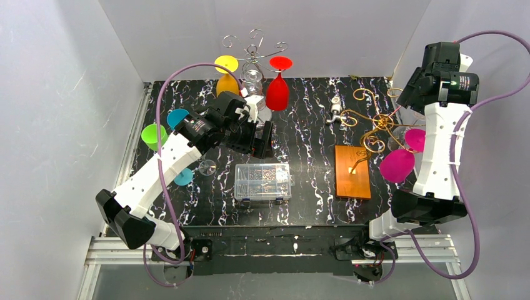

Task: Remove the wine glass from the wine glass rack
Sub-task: Pick up the wine glass from the wine rack.

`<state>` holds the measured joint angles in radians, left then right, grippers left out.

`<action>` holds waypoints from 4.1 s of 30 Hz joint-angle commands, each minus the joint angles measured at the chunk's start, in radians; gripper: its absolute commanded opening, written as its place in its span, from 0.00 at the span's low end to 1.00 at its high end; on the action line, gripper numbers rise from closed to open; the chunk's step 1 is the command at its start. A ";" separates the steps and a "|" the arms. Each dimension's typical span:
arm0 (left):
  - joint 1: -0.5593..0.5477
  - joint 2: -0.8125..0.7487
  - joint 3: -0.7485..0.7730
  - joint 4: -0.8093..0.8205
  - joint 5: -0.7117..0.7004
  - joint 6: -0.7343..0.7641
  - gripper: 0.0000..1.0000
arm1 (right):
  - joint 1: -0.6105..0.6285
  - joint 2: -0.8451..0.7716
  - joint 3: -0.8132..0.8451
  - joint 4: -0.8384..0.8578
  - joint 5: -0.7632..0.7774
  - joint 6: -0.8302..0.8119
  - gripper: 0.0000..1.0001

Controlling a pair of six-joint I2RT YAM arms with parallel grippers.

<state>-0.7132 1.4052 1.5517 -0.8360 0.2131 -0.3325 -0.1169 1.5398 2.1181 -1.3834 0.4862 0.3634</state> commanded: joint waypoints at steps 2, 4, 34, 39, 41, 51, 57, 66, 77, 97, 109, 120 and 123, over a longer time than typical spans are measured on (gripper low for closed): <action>-0.003 -0.011 0.018 0.001 -0.005 0.016 0.98 | -0.004 -0.023 0.003 0.029 -0.004 0.005 0.83; -0.003 -0.010 0.018 0.002 -0.005 0.016 0.98 | -0.004 -0.019 0.010 0.028 -0.003 0.005 0.79; -0.003 0.003 0.028 -0.005 -0.002 0.014 0.98 | -0.007 -0.047 0.083 -0.031 0.087 0.002 0.48; -0.003 0.005 0.028 -0.005 0.003 0.012 0.98 | -0.007 -0.069 0.061 -0.032 0.091 0.000 0.50; -0.003 0.008 0.027 -0.005 0.006 0.012 0.98 | -0.007 -0.077 0.057 -0.032 0.089 0.000 0.51; -0.003 0.010 0.028 -0.005 0.005 0.011 0.98 | -0.007 -0.096 0.031 -0.034 0.047 0.005 0.50; -0.002 0.011 0.030 -0.005 0.002 0.011 0.98 | -0.007 -0.095 0.028 -0.036 -0.034 0.008 0.50; -0.003 0.012 0.032 -0.007 -0.003 0.012 0.98 | -0.007 -0.087 0.039 -0.036 -0.107 0.009 0.49; -0.003 0.015 0.034 -0.009 -0.011 0.013 0.98 | -0.006 -0.049 0.096 -0.036 -0.130 0.015 0.48; -0.003 0.023 0.045 -0.019 -0.021 0.018 0.98 | -0.007 0.087 0.223 0.014 -0.103 0.014 0.48; -0.003 0.025 0.050 -0.026 -0.027 0.020 0.98 | -0.007 0.157 0.260 0.077 -0.061 0.001 0.49; -0.003 0.036 0.052 -0.032 -0.033 0.021 0.98 | -0.007 0.194 0.275 0.171 -0.070 -0.009 0.50; -0.003 0.037 0.053 -0.033 -0.034 0.021 0.98 | -0.007 0.202 0.283 0.186 -0.083 -0.011 0.50</action>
<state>-0.7132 1.4368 1.5661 -0.8440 0.1909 -0.3279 -0.1181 1.7432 2.3367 -1.2907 0.3973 0.3618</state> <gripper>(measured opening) 0.983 0.774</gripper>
